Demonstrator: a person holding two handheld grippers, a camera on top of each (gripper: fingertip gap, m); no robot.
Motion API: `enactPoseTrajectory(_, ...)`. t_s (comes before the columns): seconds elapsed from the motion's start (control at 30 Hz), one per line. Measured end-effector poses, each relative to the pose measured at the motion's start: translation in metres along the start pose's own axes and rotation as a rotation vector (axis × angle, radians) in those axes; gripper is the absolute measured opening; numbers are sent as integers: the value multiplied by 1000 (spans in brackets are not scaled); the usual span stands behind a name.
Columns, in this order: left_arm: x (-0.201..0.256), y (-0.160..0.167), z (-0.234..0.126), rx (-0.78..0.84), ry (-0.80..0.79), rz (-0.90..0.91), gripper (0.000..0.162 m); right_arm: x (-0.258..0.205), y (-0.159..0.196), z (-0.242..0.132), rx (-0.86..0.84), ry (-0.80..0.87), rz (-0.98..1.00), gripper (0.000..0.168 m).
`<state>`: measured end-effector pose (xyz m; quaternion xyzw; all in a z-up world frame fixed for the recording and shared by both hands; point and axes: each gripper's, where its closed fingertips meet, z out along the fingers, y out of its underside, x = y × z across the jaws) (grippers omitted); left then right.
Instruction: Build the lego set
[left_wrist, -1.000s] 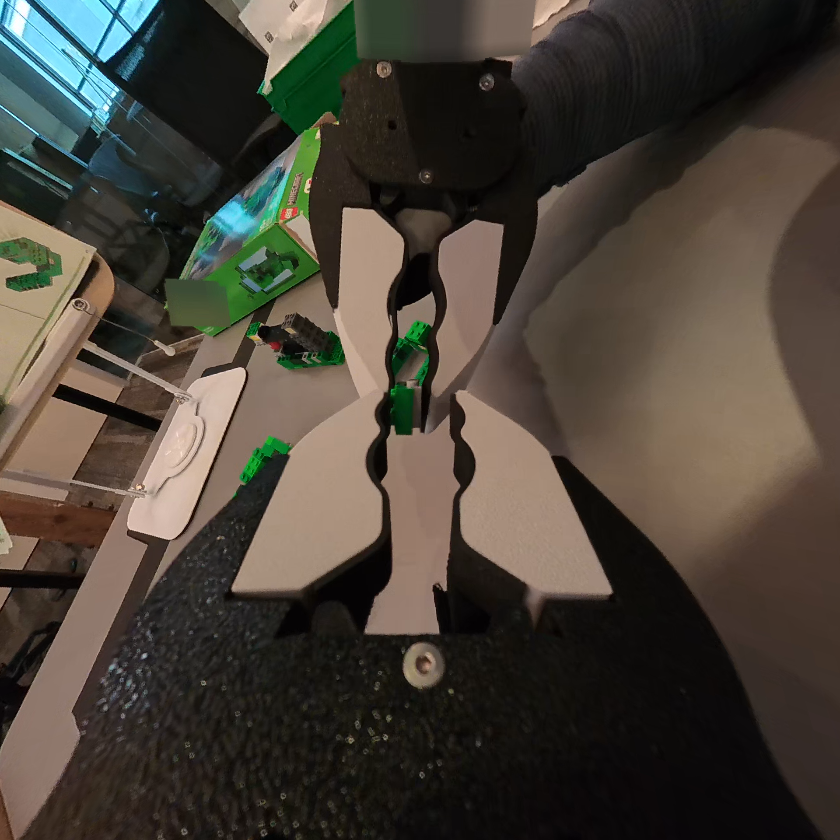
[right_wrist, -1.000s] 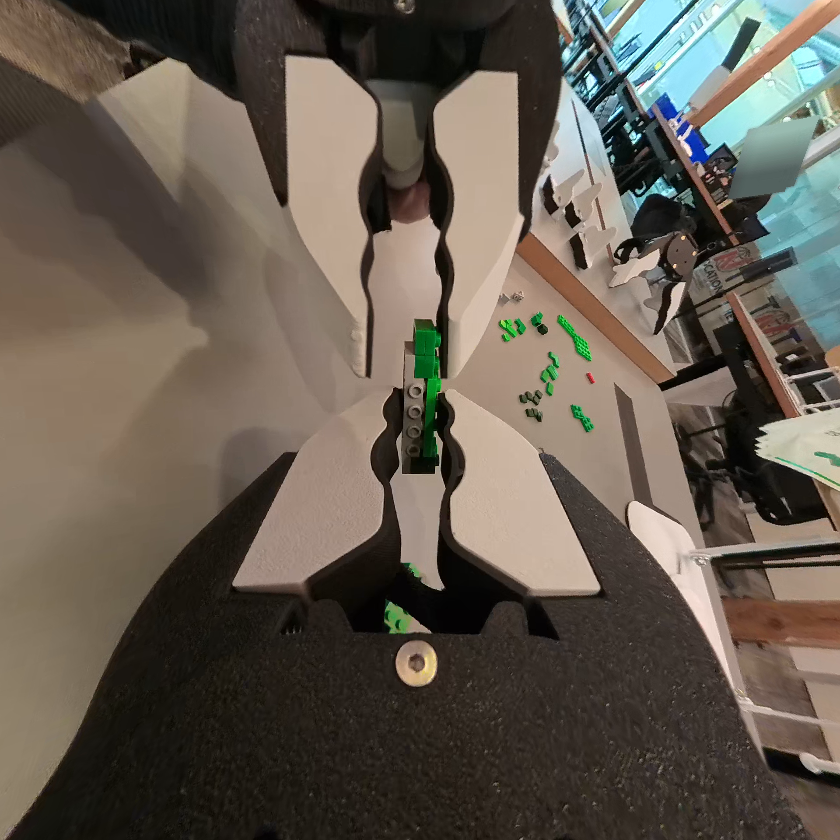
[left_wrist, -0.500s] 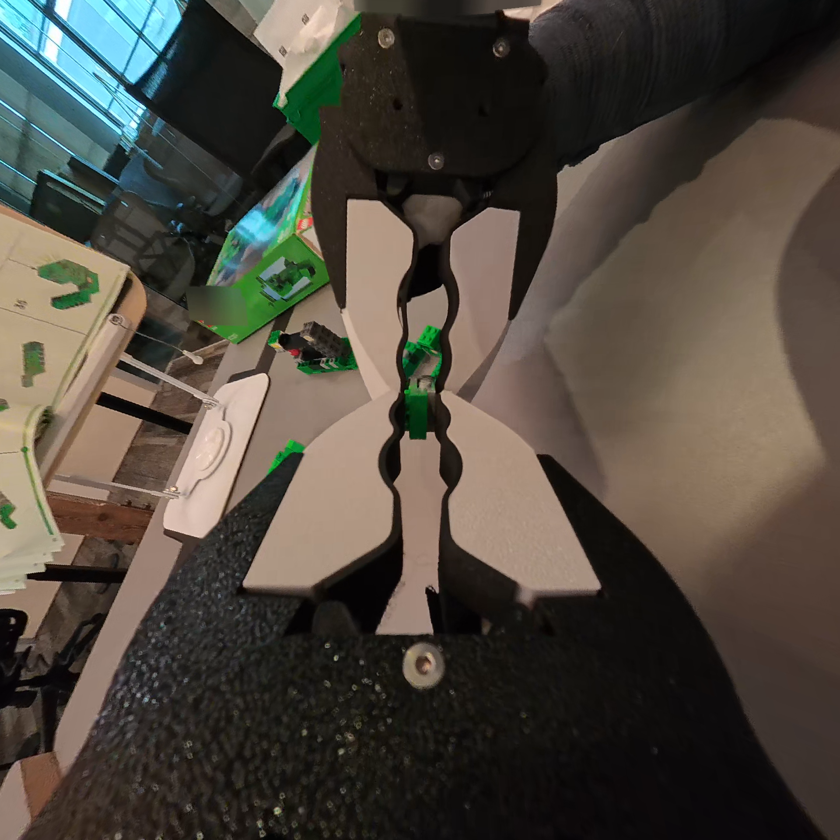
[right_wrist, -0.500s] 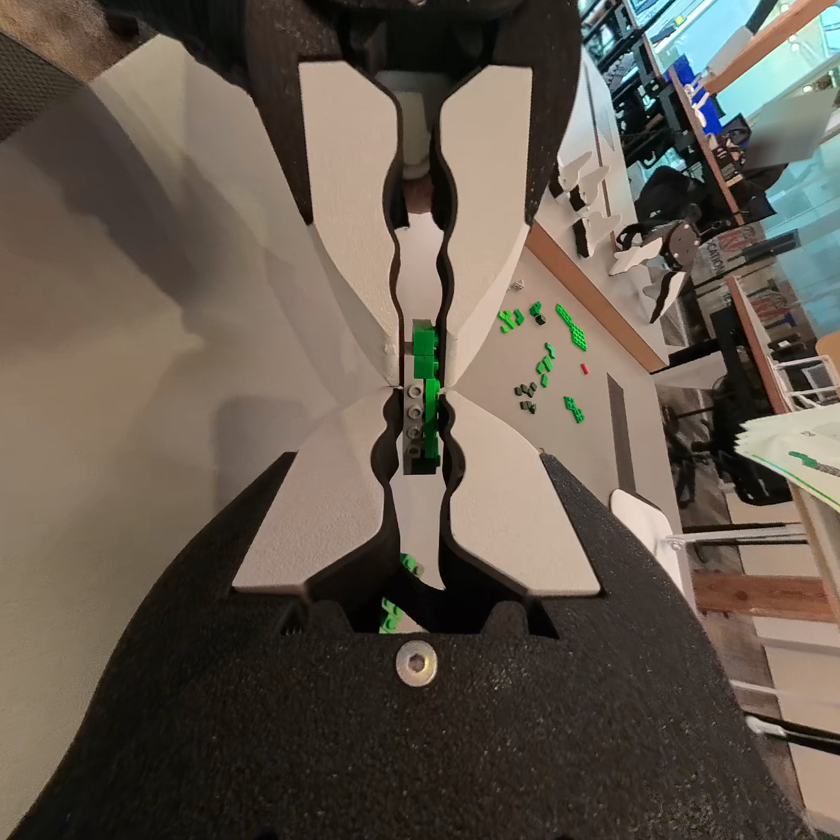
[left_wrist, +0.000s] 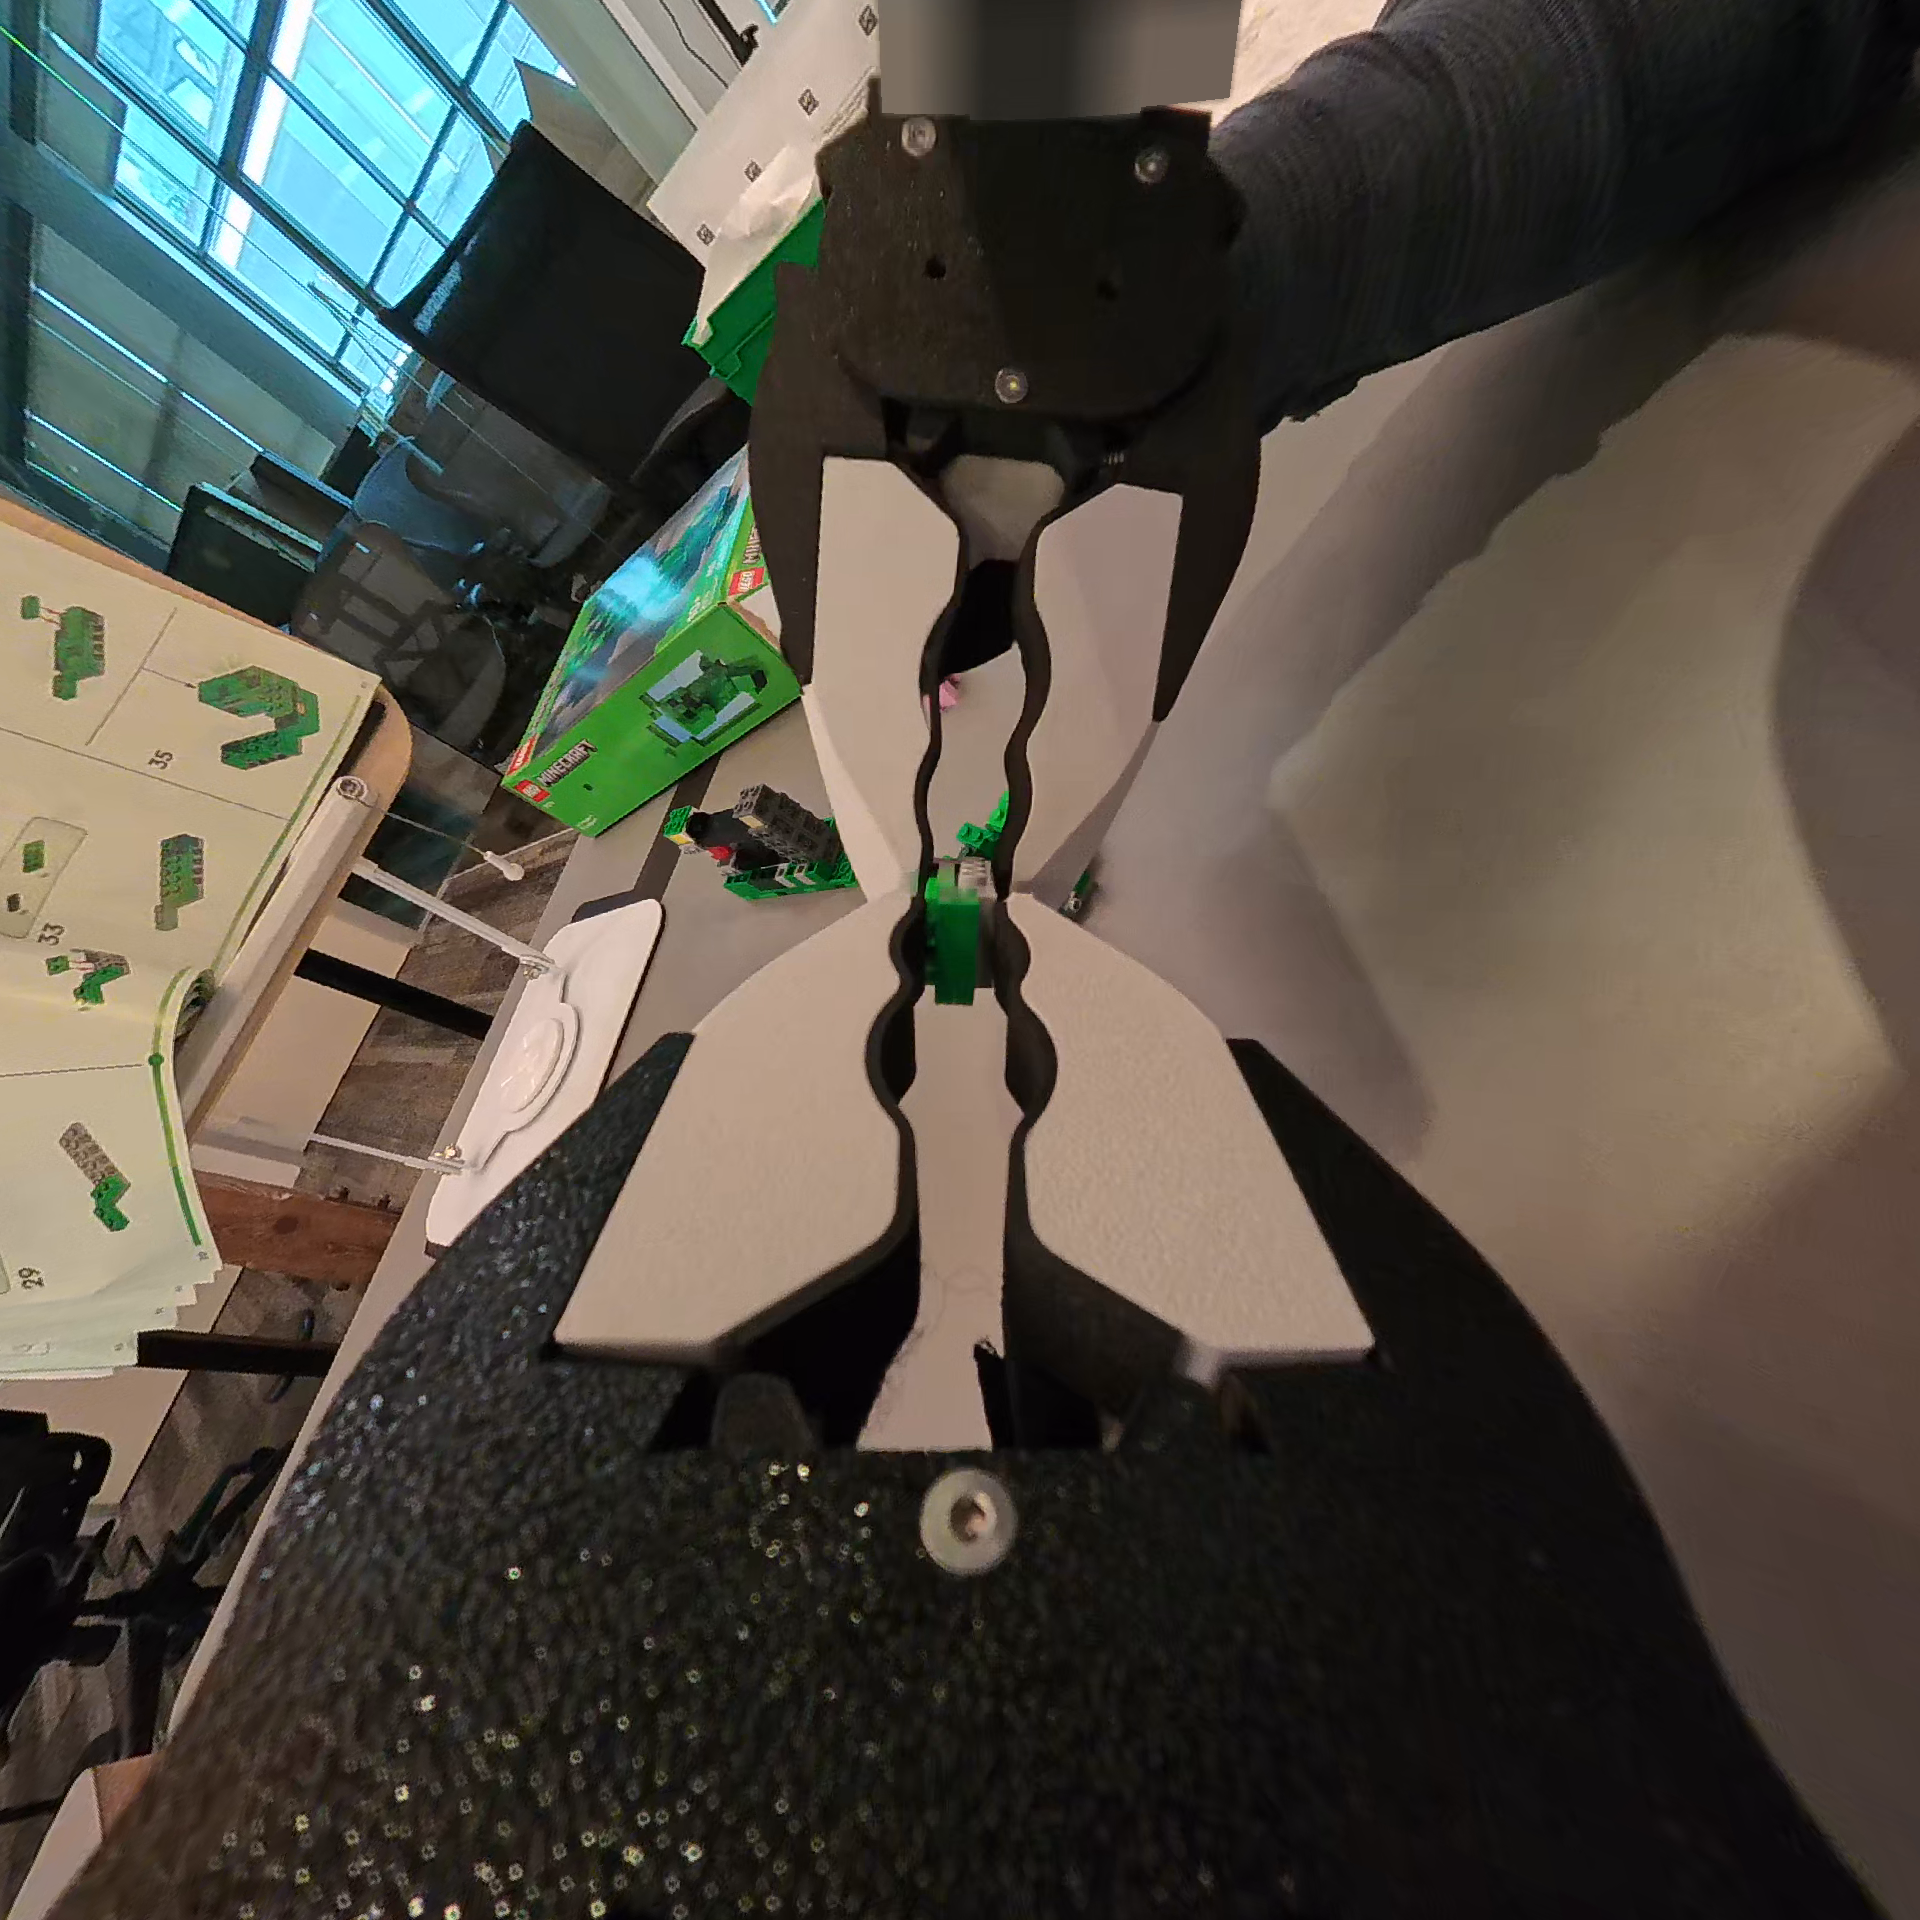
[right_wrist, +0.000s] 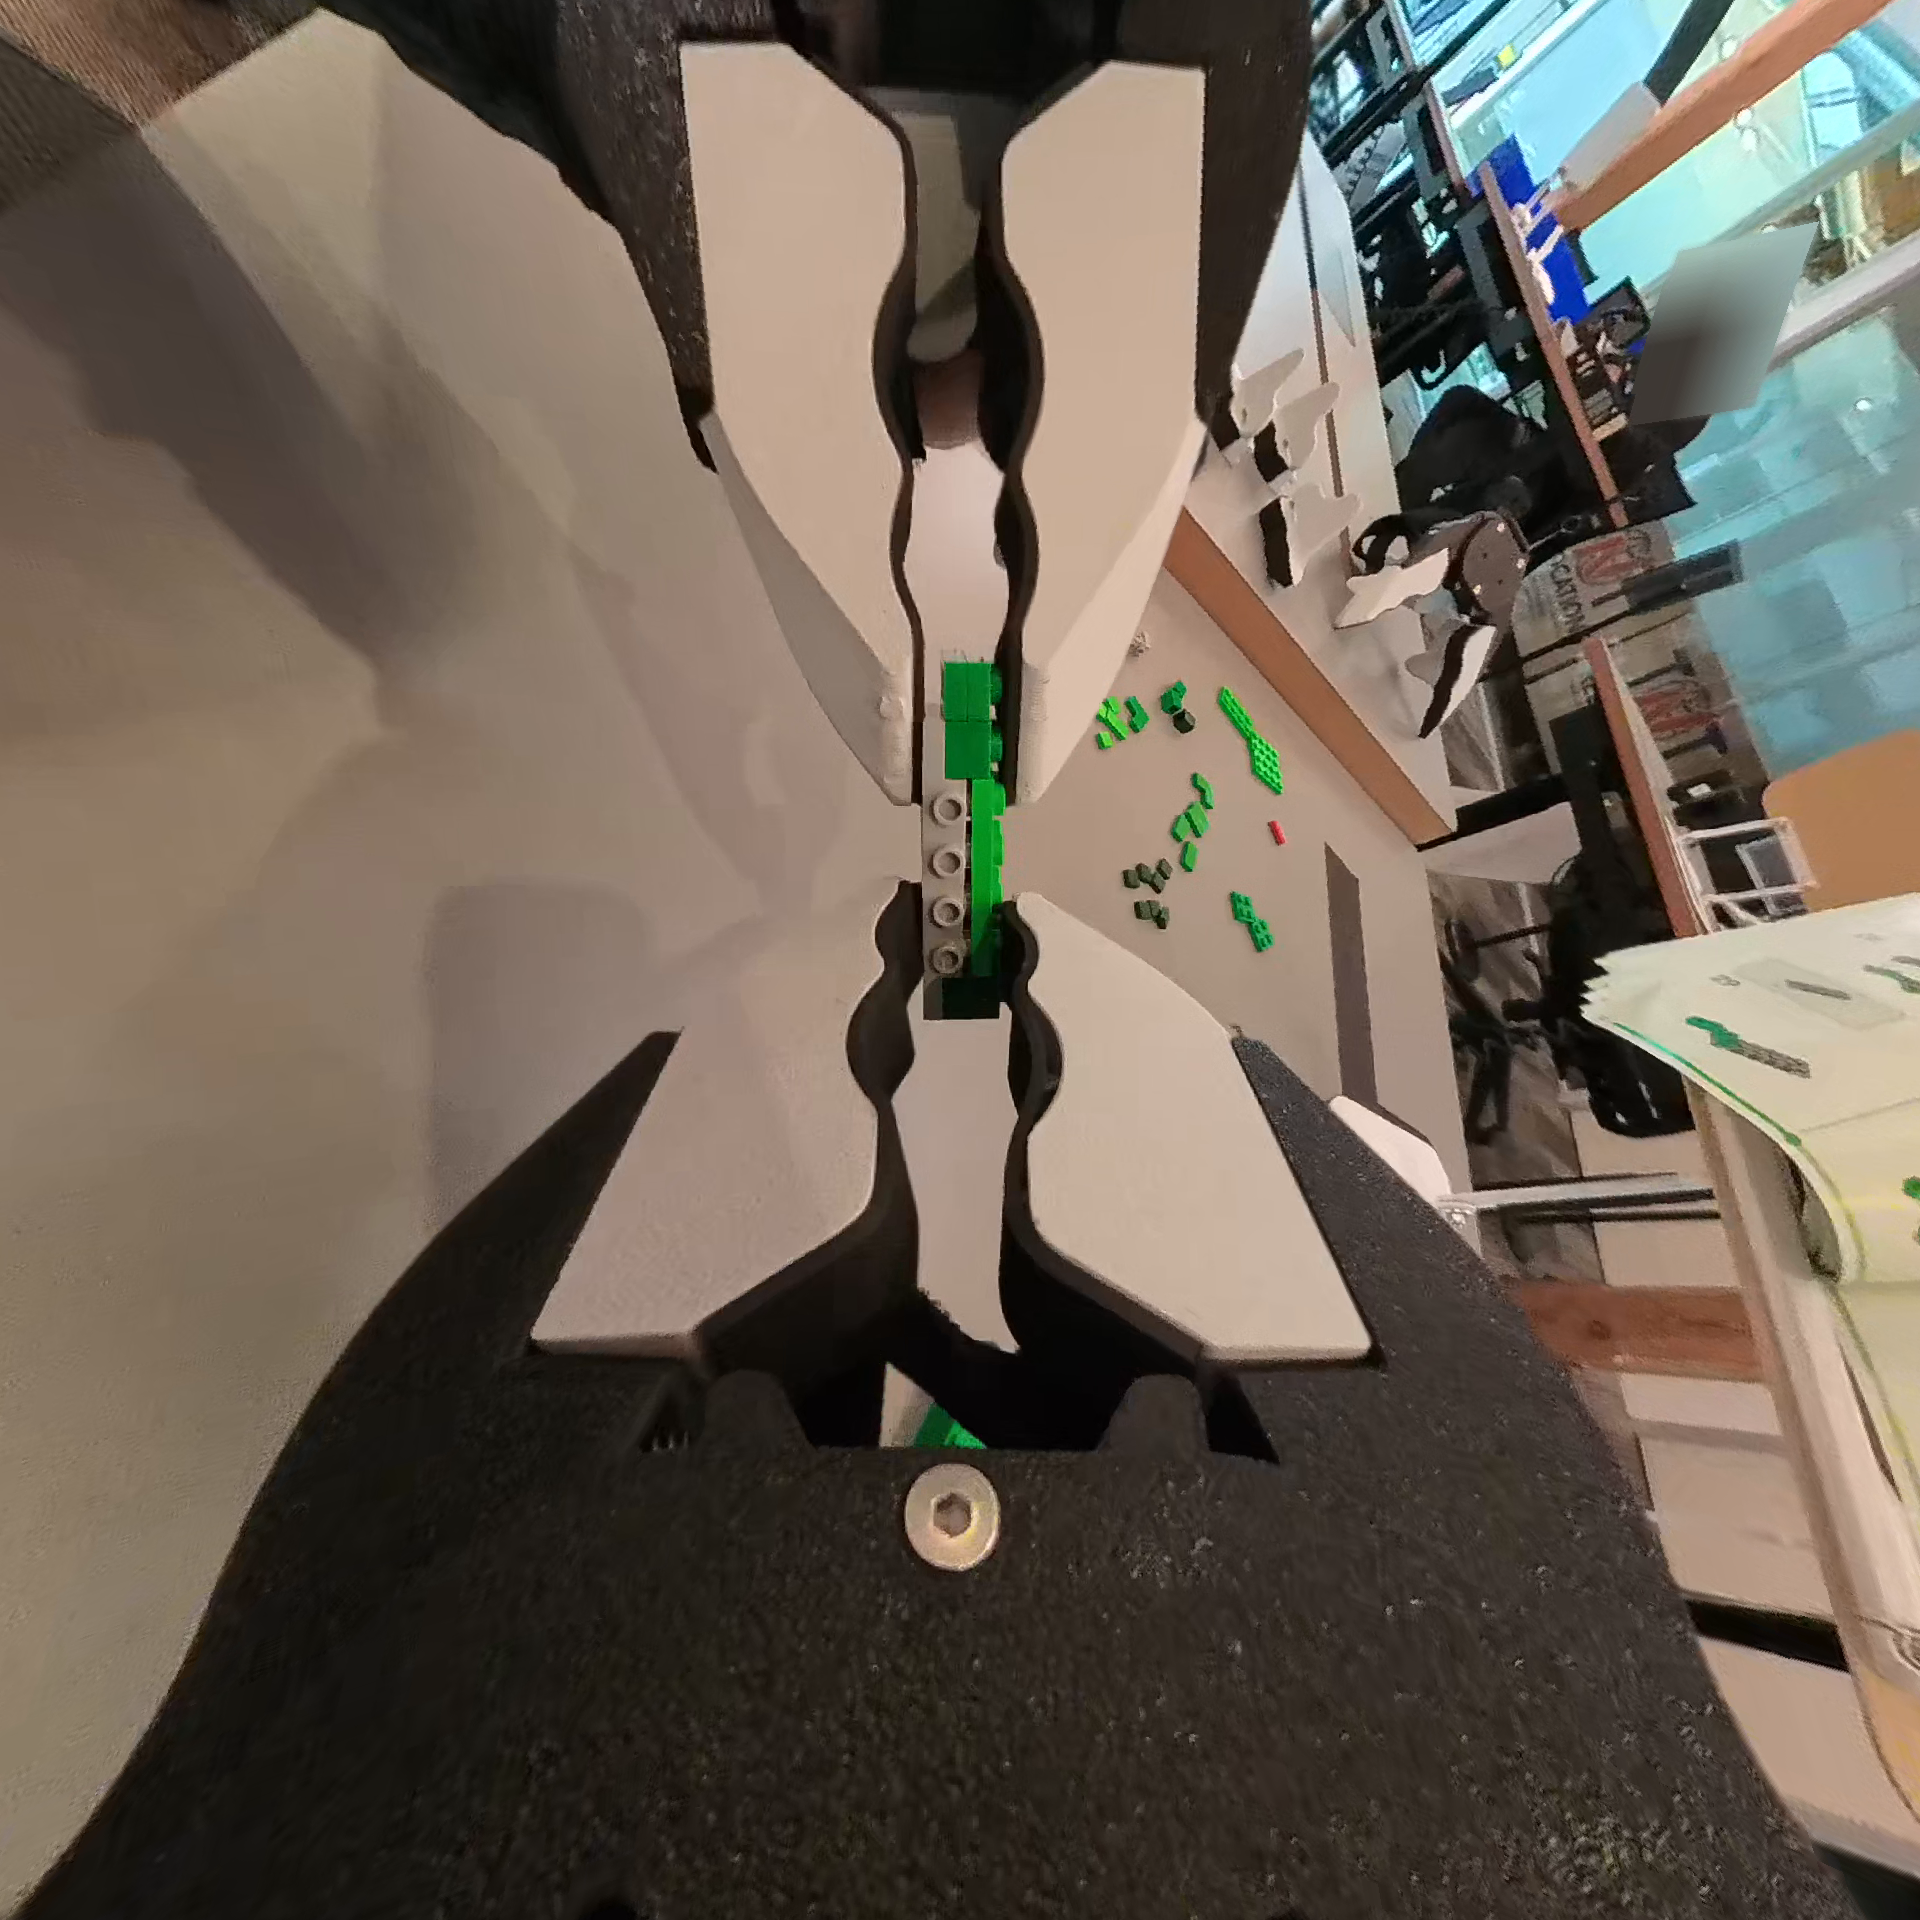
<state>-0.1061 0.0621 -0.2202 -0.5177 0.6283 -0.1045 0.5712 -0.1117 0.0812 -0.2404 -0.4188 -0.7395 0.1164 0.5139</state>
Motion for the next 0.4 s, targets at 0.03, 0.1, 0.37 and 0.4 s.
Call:
enactPoseTrajectory(0.03,0,0,0,1,1,-1,12,0,0,0,-8,2,-8,13)
enactPoseTrajectory(0.1,-1,0,0,-2,0,-8,12,1,1,0,-28,17,-31,13)
enactPoseTrajectory(0.37,6,7,9,-76,15,24,16,-6,2,2,-80,-12,-52,13)
enactPoseTrajectory(0.4,5,8,10,-84,2,50,13,-6,3,3,-83,-15,-53,13)
